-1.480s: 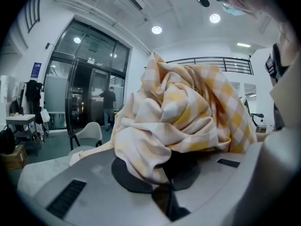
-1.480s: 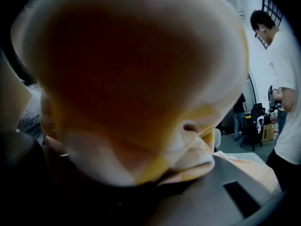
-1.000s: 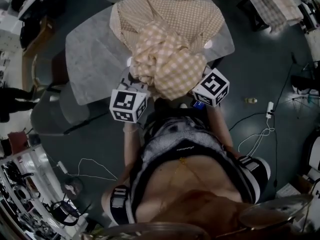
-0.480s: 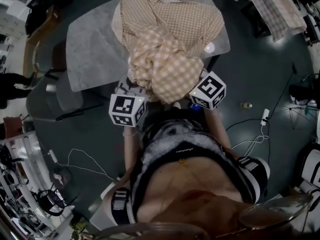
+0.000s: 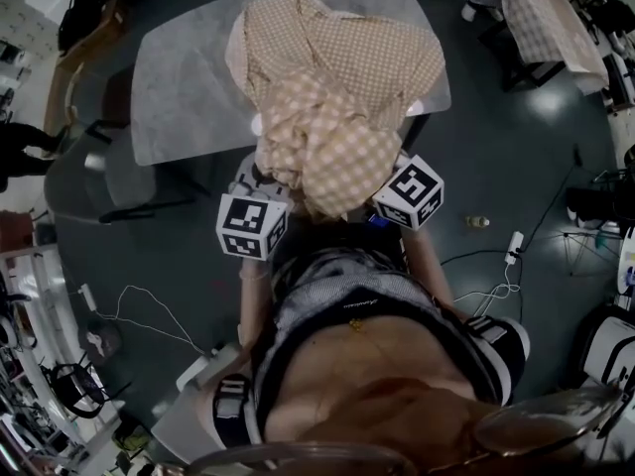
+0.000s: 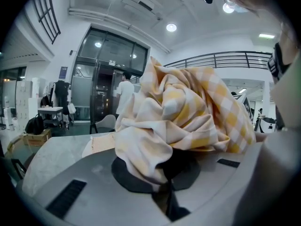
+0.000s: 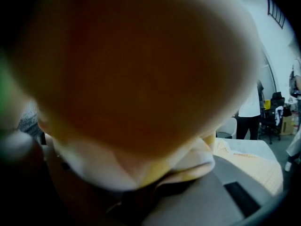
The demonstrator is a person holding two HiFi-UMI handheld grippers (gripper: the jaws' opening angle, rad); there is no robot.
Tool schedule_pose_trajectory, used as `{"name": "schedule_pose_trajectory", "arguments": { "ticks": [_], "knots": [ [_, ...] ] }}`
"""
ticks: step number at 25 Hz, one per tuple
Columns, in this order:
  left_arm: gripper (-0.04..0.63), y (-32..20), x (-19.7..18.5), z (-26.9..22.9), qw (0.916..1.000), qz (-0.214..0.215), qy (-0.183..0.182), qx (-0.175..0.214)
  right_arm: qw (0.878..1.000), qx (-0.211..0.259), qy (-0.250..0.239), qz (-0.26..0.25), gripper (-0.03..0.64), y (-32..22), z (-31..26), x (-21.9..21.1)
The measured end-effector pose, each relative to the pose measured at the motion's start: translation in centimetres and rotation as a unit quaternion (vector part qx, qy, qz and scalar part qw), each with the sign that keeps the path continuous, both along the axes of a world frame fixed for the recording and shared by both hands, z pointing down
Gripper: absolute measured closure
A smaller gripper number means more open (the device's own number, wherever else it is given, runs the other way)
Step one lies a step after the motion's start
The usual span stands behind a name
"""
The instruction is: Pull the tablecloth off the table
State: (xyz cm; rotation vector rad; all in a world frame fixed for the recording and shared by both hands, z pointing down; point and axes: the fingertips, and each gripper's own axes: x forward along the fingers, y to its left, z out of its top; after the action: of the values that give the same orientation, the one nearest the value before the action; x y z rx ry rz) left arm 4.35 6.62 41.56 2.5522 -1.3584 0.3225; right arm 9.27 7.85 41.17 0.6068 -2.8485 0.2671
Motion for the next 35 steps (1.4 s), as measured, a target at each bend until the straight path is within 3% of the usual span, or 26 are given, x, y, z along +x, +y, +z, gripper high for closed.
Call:
{"name": "schedule_pose_trajectory", "arguments": {
  "ticks": [8, 16, 28, 35],
  "knots": [
    [0.577, 2.7, -0.7, -0.2, 0.9998, 0.017, -0.002, -0.003, 1.0, -0.004, 0.007, 0.002, 0.476, 2.2, 0.1, -0.8],
    [0.577, 6.6, -5.0, -0.3, 1.0, 0.003, 0.003, 0.001, 1.0, 0.003, 0.011, -0.006, 0.476, 5.9, -0.1, -5.2],
    [0.577, 13.5, -8.8, -1.2, 0.9996, 0.02, 0.015, 0.013, 1.0, 0.009, 0.013, 0.014, 0.476, 13.0, -0.9, -9.1],
    [0.577, 17.8, -8.9, -0.4, 0.999, 0.034, 0.025, 0.018, 0.999, 0.017, 0.011, 0.032, 0.476, 17.4, -0.1, -9.3]
  ]
}}
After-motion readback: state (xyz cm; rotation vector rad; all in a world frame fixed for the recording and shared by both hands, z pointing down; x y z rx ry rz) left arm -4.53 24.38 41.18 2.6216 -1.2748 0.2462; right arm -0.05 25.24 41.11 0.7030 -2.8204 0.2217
